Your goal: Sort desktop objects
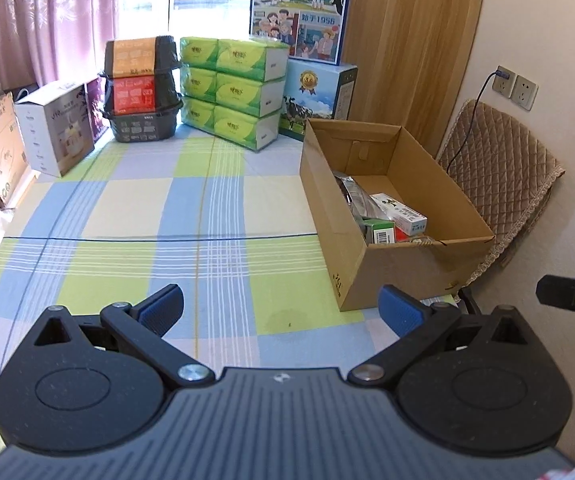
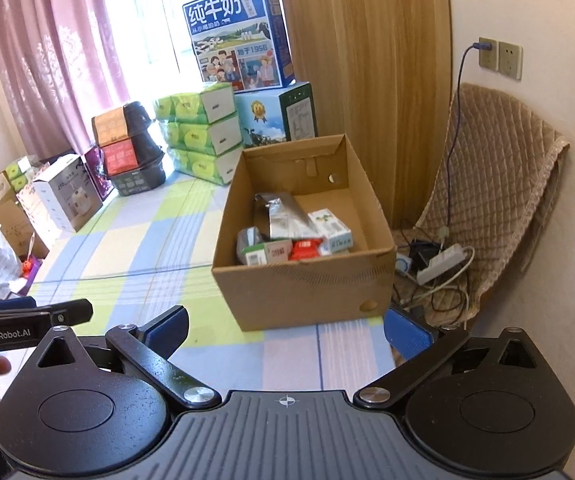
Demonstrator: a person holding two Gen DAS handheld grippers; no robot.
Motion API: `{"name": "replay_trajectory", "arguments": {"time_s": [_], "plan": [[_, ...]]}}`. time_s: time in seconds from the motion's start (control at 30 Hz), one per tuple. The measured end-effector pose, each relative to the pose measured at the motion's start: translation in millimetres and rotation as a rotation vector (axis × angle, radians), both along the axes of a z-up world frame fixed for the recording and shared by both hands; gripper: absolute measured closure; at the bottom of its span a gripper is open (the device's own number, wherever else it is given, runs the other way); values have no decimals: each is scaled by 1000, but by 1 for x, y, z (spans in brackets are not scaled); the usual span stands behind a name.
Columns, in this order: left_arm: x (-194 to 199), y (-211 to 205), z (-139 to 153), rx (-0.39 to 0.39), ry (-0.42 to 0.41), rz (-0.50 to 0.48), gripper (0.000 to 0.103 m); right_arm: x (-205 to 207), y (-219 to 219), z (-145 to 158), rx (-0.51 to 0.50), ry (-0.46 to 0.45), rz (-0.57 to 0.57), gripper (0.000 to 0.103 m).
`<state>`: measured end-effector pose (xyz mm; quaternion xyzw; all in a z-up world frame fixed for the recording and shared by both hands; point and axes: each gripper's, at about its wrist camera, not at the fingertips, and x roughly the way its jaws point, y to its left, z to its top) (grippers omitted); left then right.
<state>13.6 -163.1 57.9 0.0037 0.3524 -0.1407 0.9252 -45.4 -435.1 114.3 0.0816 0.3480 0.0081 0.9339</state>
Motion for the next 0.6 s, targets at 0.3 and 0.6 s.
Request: {"name": "replay_trajectory", "arguments": {"time_s": [0.3,0.6], "plan": [[-16,7,4,-2,-6,14,1,-14,16,-2,-48,24,-3,2],[-22,4,-1,25,-10,1,1,-17,24,-11,-56,55,-4,2]]}}
